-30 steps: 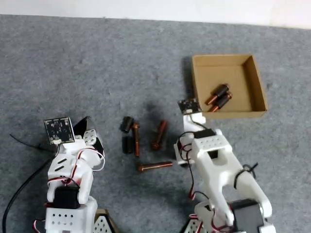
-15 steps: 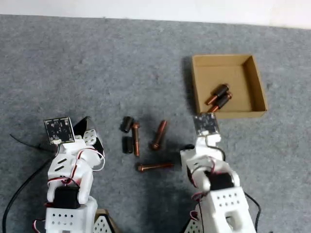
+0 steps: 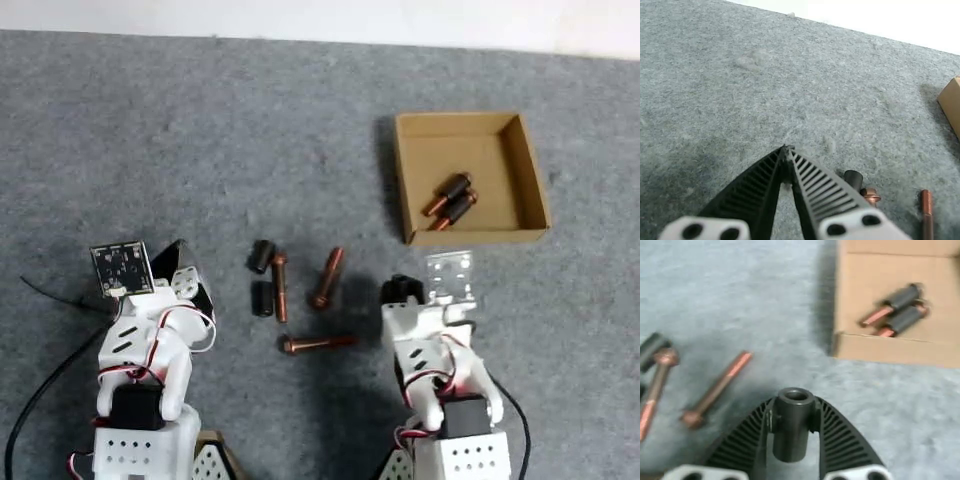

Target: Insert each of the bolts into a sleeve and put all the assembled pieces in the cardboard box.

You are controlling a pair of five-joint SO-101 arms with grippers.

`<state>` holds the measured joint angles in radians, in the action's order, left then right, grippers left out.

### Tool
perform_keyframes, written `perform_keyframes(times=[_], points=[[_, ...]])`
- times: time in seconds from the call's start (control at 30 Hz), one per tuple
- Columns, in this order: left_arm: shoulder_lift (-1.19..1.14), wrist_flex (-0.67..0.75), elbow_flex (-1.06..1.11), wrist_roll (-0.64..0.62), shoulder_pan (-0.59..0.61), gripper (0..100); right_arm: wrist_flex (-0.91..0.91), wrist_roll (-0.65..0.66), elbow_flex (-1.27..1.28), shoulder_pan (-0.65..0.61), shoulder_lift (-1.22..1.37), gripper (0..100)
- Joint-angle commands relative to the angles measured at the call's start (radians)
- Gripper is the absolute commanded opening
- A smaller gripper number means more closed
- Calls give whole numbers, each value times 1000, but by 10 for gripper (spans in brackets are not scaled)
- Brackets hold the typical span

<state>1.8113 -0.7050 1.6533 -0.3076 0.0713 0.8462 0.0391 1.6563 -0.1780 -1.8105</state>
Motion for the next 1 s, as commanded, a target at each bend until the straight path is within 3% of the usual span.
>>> perform_keyframes(times=[0.0,0.33,0.97], points=[[18,15,-15,14,5,7,-1,5,-12,85,-12,5],[18,-44,-38,14,-85,7,-1,5,-8,94,-12,5],[16,-49,-38,15,-93,7,-1,3,-4,94,-12,5]])
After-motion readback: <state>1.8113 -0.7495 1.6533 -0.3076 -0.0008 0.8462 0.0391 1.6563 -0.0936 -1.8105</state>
